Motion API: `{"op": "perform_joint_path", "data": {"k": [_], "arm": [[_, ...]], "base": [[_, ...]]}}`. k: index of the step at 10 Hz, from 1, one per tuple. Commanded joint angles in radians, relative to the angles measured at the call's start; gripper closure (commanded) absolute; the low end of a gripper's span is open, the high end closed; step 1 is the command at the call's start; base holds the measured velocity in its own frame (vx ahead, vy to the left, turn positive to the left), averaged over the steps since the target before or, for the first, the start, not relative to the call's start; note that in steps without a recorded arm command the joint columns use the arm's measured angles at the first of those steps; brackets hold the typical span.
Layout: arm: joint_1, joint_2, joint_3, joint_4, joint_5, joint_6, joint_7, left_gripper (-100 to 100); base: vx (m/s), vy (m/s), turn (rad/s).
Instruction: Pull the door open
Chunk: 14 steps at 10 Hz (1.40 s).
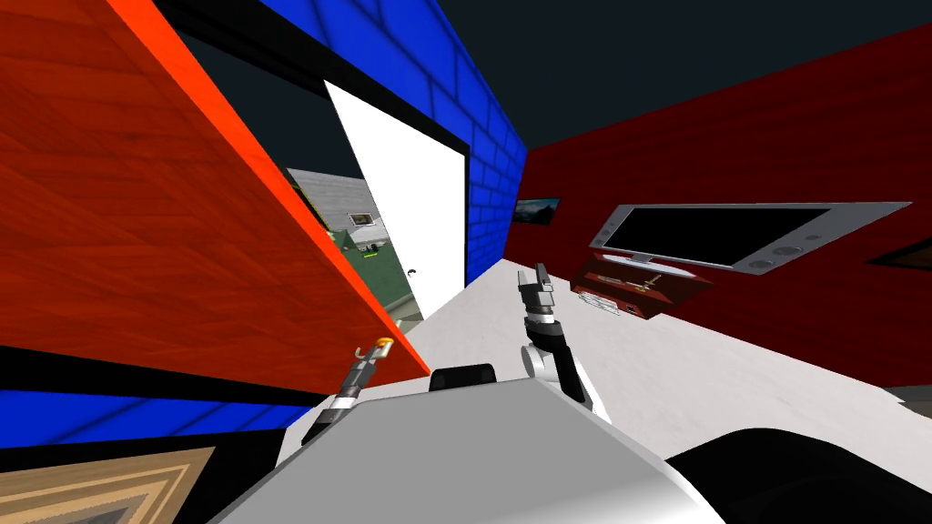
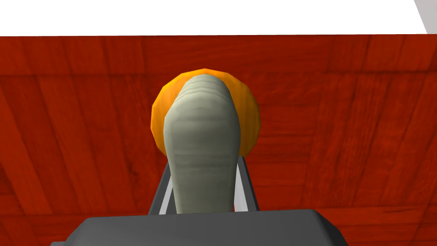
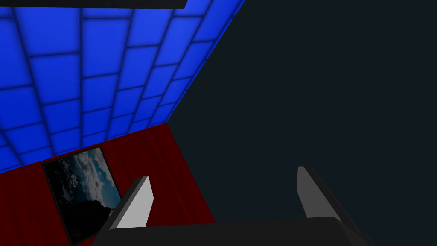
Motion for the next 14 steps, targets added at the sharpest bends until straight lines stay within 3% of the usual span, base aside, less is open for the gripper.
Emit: {"op": "perform_joint_path", "data": {"k": [1,5,7,9,14], "arm": [[0.002,-0.027,-0.001,-0.029,-0.031,0.023,0.001,100],[0.006,-0.052,0.019,-0.08,-0.076,0.065,0.004,100],[0.006,-0.056,0.022,-0.088,-0.083,0.072,0.005,100],[0.009,-0.071,0.035,-0.122,-0.112,0.098,0.008,100],[0.014,-0.098,0.062,-0.192,-0.171,0.149,0.017,100]], "base": [[-0.09,0.06,-0.087],[-0.084,0.041,-0.058],[-0.082,0.04,-0.053],[-0.091,0.051,-0.041],[-0.203,0.083,-0.029]]}}
